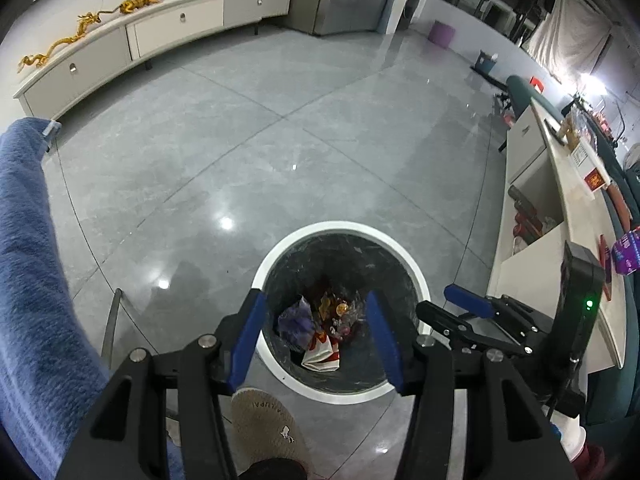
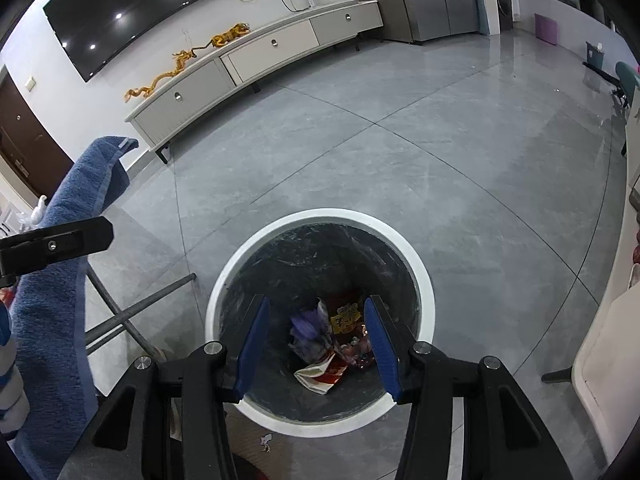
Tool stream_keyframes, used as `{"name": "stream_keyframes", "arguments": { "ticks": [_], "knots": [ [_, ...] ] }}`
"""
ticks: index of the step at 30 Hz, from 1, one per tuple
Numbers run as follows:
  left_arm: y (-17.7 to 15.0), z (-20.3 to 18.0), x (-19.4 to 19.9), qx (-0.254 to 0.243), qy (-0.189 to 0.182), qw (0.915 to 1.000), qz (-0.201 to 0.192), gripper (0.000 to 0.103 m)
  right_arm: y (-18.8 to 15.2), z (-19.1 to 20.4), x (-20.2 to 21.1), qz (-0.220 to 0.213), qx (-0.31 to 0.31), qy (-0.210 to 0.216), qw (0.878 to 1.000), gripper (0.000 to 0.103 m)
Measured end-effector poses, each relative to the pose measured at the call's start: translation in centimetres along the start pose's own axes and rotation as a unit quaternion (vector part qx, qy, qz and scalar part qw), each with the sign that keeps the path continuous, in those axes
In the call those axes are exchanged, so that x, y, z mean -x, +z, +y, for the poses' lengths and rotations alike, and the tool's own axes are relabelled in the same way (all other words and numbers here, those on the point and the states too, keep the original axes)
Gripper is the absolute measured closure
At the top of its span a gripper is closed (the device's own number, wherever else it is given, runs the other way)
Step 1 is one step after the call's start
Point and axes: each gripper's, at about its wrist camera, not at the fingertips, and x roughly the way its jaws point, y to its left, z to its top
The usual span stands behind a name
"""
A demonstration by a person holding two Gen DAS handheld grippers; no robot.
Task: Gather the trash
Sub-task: 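Move both open tools back to the trash on the towel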
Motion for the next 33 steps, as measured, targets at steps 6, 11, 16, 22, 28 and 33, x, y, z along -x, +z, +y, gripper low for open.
{"name": "stream_keyframes", "arguments": {
  "ticks": [6, 11, 16, 22, 28, 33],
  "knots": [
    [-1.4, 1.1, 4.8, -0.001, 0.003, 0.9995, -0.031, 0.052, 1.2, 2.9, 2.3, -0.025, 0.019, 0.026, 0.999, 0.055],
    [-3.3, 3.4, 9.5, 0.022, 0.01, 0.9979, -0.059, 0.052, 2.4, 7.4, 4.9, -0.056, 0.053, 0.064, 0.995, 0.055],
    [-5.8, 6.9, 14.9, 0.053, 0.03, 0.9932, -0.099, 0.052, 2.9, 12.7, 7.0, -0.075, 0.093, 0.103, 0.987, 0.055],
    [-9.7, 11.8, 20.1, 0.091, 0.058, 0.985, -0.135, 0.052, 3.1, 19.7, 8.5, -0.082, 0.146, 0.144, 0.975, 0.055],
    [-13.8, 16.2, 23.7, 0.122, 0.084, 0.9769, -0.154, 0.052, 2.9, 26.2, 8.9, -0.08, 0.187, 0.168, 0.965, 0.055],
    [-17.8, 20.5, 26.4, 0.157, 0.102, 0.9668, -0.174, 0.051, 2.6, 30.4, 8.8, -0.072, 0.213, 0.176, 0.959, 0.055]
  ]
}}
